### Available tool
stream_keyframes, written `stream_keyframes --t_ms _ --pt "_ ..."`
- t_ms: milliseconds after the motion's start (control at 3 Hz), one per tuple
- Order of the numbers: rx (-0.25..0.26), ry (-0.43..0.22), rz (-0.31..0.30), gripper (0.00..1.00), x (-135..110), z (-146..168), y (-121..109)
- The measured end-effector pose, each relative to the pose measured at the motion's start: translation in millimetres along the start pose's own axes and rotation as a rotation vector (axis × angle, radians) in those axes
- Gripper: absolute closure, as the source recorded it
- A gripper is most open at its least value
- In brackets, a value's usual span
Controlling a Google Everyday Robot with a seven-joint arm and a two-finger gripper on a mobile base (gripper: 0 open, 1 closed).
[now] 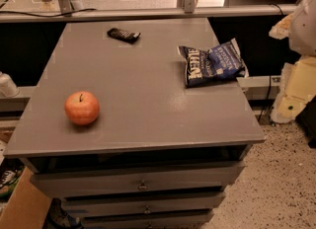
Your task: Move rxbar chocolate near apple
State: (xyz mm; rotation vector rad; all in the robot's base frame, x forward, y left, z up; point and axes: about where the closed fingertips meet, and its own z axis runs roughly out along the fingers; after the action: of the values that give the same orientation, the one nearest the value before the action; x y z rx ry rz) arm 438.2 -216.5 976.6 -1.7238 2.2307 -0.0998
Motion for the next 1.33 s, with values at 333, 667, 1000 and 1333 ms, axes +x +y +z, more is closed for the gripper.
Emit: stream_keyframes --t_ms 333,667,1000,1333 --pt "0.0 0.0 0.0 0.0 0.0 0.0 0.0" --pt "0.028 -0.05 -0.062 0.0 -30.2 5.5 -22.6" --pt "0.064 -0.117 -0.134 0.0 -72.2 15.2 -55.3" --pt "0.075 -0.189 -0.17 0.0 -112.2 30.7 -81.5"
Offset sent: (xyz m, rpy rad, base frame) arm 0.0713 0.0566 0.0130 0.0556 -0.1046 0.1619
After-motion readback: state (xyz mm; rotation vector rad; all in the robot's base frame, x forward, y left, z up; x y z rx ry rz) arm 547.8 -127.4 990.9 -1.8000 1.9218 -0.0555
